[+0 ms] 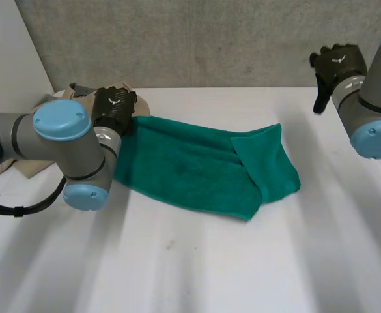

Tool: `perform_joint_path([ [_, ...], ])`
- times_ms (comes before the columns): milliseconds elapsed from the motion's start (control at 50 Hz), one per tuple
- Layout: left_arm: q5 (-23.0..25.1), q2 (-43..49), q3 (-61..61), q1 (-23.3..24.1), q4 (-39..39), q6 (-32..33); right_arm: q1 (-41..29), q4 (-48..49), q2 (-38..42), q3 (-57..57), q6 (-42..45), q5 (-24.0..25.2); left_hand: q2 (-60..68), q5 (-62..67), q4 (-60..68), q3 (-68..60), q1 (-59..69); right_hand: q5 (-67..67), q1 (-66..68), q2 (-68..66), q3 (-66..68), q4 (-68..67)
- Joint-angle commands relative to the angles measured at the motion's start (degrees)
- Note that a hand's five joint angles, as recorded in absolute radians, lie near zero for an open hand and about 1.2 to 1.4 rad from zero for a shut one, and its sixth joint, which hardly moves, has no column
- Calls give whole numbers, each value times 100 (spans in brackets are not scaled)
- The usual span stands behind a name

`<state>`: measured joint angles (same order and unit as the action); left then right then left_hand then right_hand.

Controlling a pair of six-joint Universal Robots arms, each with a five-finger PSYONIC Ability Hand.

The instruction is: Fold the laundry.

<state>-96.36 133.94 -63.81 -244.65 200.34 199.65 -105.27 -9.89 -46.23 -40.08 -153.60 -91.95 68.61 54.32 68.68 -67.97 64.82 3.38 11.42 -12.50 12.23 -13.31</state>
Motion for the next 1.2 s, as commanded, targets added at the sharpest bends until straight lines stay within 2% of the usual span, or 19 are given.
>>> perform_joint_path([
  [20,12,-88,-237,-48,-12,66,-344,-417,-1659,-2596,899,860,1139,1568,1132,-1203,1518,-338,-142,250,-223,331],
  [100,21,-114,-387,-39,-12,101,-608,-277,-1986,-3654,1779,1311,1139,1568,1132,-1203,1518,22,218,-110,137,-29],
  [180,38,-202,-545,-22,5,110,-934,232,-1995,-4270,2387,1312,1058,1487,1051,-1122,1437,662,857,-749,776,-669],
  [220,30,-272,-615,-22,-3,110,-986,505,-1987,-4455,2492,1294,555,984,548,-619,934,847,1043,-935,962,-854],
  [260,21,-307,-677,-13,-12,101,-1030,918,-1917,-4666,2589,1294,-267,162,-273,202,113,881,1077,-969,996,-889],
  [280,30,-342,-729,-13,-30,110,-1039,1058,-1864,-4719,2598,1285,-1837,-1408,-1844,1773,-1458,898,1094,-986,1013,-905],
  [320,30,-421,-809,-13,-38,110,-1048,1426,-1628,-4807,2633,1276,-3611,-3182,-3618,3547,-3232,982,1178,-1070,1097,-989],
  [360,38,-614,-983,-13,-91,101,-1048,1621,-1469,-4825,2651,1276,-4190,-3761,-4196,4125,-3811,1116,1312,-1204,1231,-1124],
  [460,100,-1115,-1494,-22,-144,92,-1039,1965,-977,-4702,2712,1268,-4292,-3863,-4299,4228,-3913,1386,1581,-1473,1500,-1393],
  [540,126,-1581,-2003,-48,-135,92,-1031,2044,-528,-4438,2862,1206,-4292,-3863,-4299,4228,-3913,2308,2504,-2396,2423,-2315],
  [580,248,-1835,-2318,-66,-135,92,-1013,2053,-370,-4272,2958,1057,-4259,-3830,-4265,4194,-3879,4203,4399,-4291,4318,-4210],
  [620,398,-1986,-2530,-83,-135,92,-1004,2097,-352,-4157,2959,864,-4242,-3813,-4248,4177,-3862,6649,6845,-6737,6764,-6657],
  [640,486,-2065,-2636,-101,-135,92,-996,2201,-395,-4096,2880,663,-4225,-3796,-4231,4161,-3846,6662,6858,-6750,6777,-6669],
  [720,978,-2373,-3137,-267,-135,101,-978,2588,-658,-4191,2722,389,-4107,-3678,-4114,4043,-3728,6662,6858,-6750,6777,-6669],
  [800,1391,-2514,-3524,-443,-153,110,-759,2642,-1116,-4341,2529,362,-3840,-3410,-3846,3775,-3460,6662,6858,-6750,6777,-6669],
  [900,1550,-2496,-3683,-558,-153,136,-477,2537,-1415,-4297,1879,362,-3704,-3275,-3710,3639,-3324,6662,6858,-6750,6777,-6669],
  [980,1620,-2426,-3692,-628,-144,162,-231,2124,-1424,-4140,1413,581,-3687,-3257,-3693,3622,-3307,6662,6858,-6750,6777,-6669],
  [1080,1629,-2101,-3613,-593,-153,162,-152,1431,-1433,-3972,956,1135,-3703,-3274,-3710,3639,-3324,6662,6858,-6750,6777,-6669],
  [1200,1612,-1819,-3490,-470,-162,110,-187,1122,-1494,-3946,525,1215,-3687,-3257,-3693,3622,-3307,6662,6858,-6750,6777,-6669],
])
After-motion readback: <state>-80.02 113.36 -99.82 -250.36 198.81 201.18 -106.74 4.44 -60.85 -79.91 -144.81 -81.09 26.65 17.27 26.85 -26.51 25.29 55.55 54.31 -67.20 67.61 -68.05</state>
